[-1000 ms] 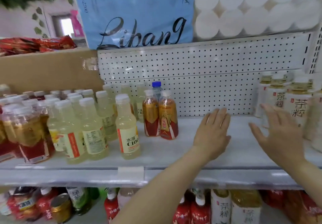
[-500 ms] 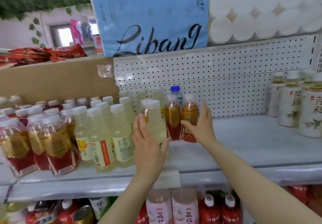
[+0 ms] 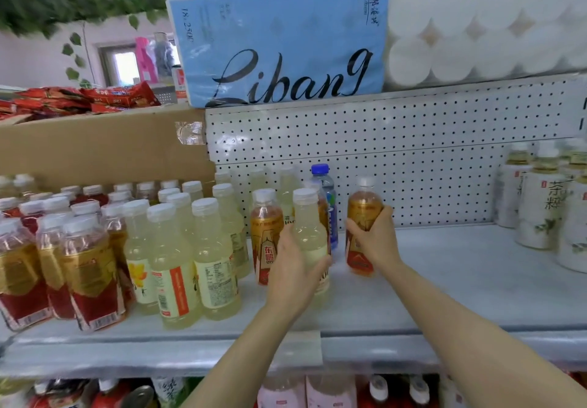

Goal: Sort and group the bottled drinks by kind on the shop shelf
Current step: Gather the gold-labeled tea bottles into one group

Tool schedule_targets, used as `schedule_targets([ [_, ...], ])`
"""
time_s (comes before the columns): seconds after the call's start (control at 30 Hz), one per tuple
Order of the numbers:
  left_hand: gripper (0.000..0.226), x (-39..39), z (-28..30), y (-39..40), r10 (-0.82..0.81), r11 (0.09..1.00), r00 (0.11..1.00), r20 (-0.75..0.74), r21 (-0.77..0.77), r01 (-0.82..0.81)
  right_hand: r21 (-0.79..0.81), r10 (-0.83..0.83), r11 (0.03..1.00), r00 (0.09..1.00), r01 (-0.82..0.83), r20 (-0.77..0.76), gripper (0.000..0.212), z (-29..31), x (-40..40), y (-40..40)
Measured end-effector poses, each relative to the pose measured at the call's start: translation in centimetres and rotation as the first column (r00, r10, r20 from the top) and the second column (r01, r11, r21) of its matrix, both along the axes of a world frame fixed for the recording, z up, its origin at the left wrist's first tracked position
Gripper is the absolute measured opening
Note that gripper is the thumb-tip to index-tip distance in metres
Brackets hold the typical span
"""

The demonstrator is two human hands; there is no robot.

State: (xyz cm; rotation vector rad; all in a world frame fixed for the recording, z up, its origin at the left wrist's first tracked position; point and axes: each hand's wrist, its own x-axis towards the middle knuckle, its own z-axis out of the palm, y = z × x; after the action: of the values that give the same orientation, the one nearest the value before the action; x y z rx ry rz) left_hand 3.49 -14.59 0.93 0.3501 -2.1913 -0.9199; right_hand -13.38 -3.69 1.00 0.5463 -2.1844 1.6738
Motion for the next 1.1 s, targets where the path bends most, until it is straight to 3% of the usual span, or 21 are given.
schedule_targets([
  [0.23, 0.085, -5.2, 0.1, 3.4, -0.082, 0.997, 0.996, 0.021, 0.012, 0.081, -0.012, -0.100, 0.995, 0.987, 0.100, -0.126, 0.063, 2.1, -1.1, 6.6],
  [0.5, 0.080, -9.1, -0.4, 6.2, -0.108, 0.994, 0.994, -0.008, -0.030, 0.108, -0.079, -0.086, 0.994, 0.989, 0.077, -0.123, 0.054, 2.3, -0.3, 9.3],
  [0.6, 0.073, -8.3, -0.1, 5.1, 0.091, 0.995, 0.972, -0.215, -0.025, -0.099, -0.093, -0.054, 0.995, 0.993, 0.044, -0.103, 0.052, 2.5, 0.2, 9.8],
  [0.67, 0.069, -8.3, 0.6, 3.4, 0.250, 0.968, 0.915, -0.318, 0.087, -0.235, -0.108, -0.032, 0.994, 0.995, 0.022, -0.094, 0.051, 2.6, 0.8, 10.0],
  [0.73, 0.082, -9.2, 1.0, 1.8, 0.276, 0.949, 0.946, -0.171, 0.206, -0.240, -0.122, -0.007, 0.992, 0.996, -0.004, -0.088, 0.051, 2.7, 1.6, 9.9],
  [0.8, 0.093, -10.3, 0.7, 0.8, 0.193, 0.921, 0.981, 0.002, 0.343, -0.182, -0.137, 0.019, 0.990, 0.997, -0.029, -0.078, 0.049, 2.9, 2.6, 9.9],
  [0.87, 0.087, -11.0, 0.2, 0.2, 0.136, 0.892, 0.987, 0.084, 0.422, -0.159, -0.154, 0.045, 0.986, 0.997, -0.056, -0.070, 0.049, 2.9, 3.5, 10.0],
  [1.1, 0.061, -9.7, 0.8, 0.4, 0.117, 0.881, 0.992, 0.041, 0.456, -0.123, -0.216, 0.113, 0.968, 0.990, -0.129, -0.084, 0.038, 3.4, 6.9, 11.1],
])
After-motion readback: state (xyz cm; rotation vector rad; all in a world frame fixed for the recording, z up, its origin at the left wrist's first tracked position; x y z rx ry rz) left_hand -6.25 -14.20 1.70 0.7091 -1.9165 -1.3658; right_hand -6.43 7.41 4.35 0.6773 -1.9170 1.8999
